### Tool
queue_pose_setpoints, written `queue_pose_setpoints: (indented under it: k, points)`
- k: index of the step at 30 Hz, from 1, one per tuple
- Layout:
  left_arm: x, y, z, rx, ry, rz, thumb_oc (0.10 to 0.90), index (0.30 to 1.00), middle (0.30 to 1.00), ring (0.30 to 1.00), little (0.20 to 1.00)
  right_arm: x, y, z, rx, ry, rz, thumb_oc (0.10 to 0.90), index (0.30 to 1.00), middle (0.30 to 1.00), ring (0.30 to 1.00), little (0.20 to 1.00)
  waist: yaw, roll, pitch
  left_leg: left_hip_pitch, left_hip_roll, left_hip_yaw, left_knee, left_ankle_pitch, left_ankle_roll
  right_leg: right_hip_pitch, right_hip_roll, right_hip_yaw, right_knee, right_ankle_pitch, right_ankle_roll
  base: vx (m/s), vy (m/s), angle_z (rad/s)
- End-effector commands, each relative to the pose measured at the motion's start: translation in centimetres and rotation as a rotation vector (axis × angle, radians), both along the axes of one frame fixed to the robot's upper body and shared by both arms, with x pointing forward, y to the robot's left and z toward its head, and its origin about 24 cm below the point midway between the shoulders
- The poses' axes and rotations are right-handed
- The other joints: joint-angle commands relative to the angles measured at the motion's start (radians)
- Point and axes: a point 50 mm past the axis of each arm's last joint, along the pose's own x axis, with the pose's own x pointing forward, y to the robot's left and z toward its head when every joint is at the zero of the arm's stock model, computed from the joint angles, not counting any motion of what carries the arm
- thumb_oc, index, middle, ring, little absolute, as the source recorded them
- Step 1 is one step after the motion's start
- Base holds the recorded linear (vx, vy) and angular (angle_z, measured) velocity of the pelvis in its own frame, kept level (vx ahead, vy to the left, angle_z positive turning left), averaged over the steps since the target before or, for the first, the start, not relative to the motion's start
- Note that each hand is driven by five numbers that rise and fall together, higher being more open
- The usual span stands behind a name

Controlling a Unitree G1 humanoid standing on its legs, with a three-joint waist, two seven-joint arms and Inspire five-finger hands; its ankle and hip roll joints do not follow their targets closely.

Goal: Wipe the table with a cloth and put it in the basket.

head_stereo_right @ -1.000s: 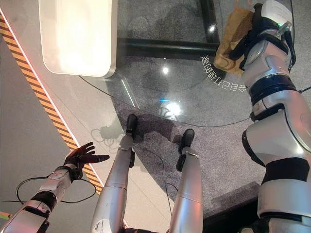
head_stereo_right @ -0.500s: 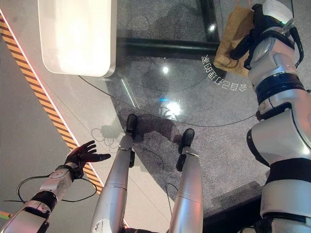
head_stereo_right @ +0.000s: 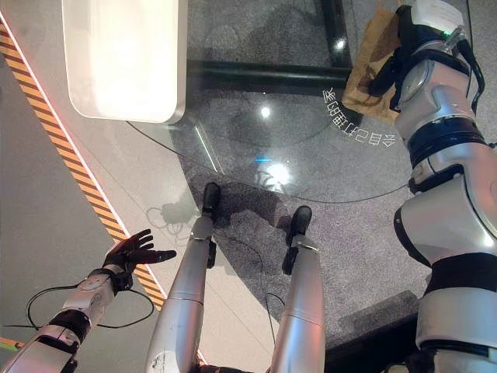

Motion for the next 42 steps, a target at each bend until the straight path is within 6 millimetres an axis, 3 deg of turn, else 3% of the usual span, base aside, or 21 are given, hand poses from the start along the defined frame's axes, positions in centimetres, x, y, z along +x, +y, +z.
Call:
queue_pose_setpoints:
  k: [1, 42]
  points:
    - [-2.38, 2.32, -1.08, 0.034, 0.053, 0.049, 0.8, 0.9, 0.9, 0.9, 0.9, -1.56, -2.07, 2.32, -0.12, -0.025, -0.088, 0.1, 0.3, 0.3, 0.3, 0.2, -0.001, 0.042, -0.017, 0.002, -0.111, 0.045, 0.017, -0.056, 0.115, 0.034, 0.115, -0.076, -0.111, 0.034, -0.067, 0.0, 0.0, 0.0]
    - [-1.92, 1.89, -0.84, 0.022, 0.032, 0.047, 0.8, 0.9, 0.9, 0.9, 0.9, -1.7, -2.27, 2.51, -0.1, -0.043, -0.1, 0.1, 0.3, 0.3, 0.3, 0.2, -0.004, 0.037, -0.017, 0.032, -0.107, 0.052, -0.032, -0.041, 0.114, 0.059, 0.12, -0.084, -0.158, 0.052, -0.061, 0.0, 0.0, 0.0]
